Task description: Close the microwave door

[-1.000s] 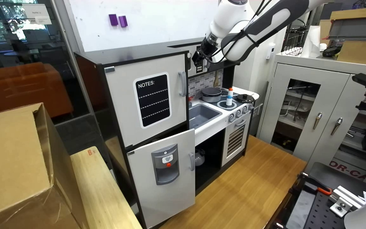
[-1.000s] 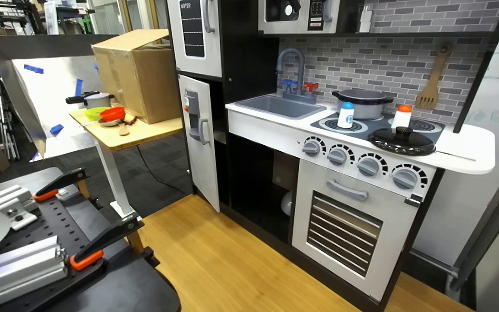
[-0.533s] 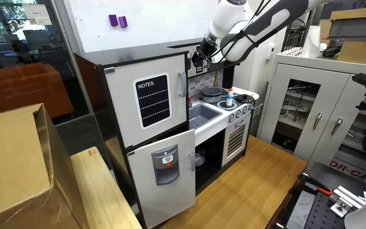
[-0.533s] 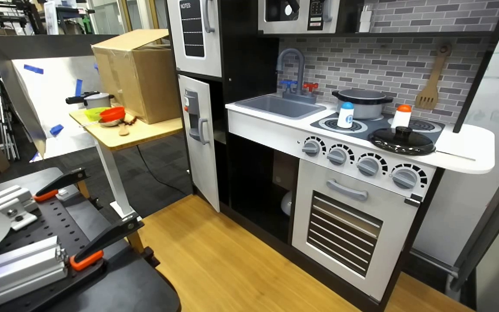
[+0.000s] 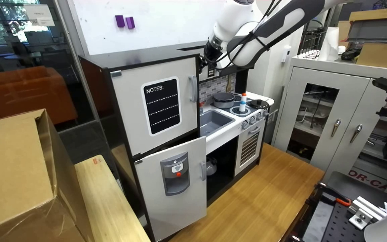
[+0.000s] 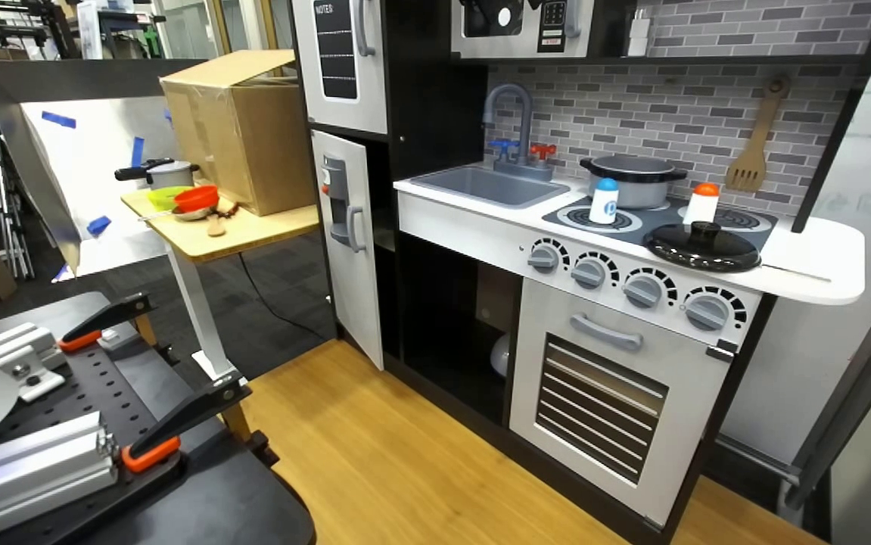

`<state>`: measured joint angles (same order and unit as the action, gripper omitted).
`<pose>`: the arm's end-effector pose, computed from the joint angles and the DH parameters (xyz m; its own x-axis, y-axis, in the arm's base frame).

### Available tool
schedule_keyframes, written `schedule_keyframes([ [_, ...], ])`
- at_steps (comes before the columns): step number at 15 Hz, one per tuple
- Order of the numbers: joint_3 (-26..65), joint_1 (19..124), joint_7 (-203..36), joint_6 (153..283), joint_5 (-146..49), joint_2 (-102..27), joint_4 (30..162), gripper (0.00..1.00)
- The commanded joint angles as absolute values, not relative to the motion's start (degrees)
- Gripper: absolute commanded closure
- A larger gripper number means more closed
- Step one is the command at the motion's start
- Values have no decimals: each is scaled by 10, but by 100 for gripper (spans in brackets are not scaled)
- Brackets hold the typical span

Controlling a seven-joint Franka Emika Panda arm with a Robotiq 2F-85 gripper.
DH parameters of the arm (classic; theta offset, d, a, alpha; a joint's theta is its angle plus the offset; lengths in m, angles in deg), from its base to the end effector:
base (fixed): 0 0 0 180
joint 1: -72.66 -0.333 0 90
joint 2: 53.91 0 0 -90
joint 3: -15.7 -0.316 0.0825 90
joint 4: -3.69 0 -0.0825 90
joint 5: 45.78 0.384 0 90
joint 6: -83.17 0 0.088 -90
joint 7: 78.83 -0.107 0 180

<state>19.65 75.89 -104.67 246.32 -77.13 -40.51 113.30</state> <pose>0.6511 -0.0510 0.4496 0.7477 -0.0056 0.6640 -0.1657 -0.9699 0.1784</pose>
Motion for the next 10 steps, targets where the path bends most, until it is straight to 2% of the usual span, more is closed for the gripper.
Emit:
schedule_keyframes([
  [1, 205, 760, -1040, 2440, -787, -441, 1165, 0],
  [10, 218, 763, -1008, 2435, -787, -567, 1310, 0],
])
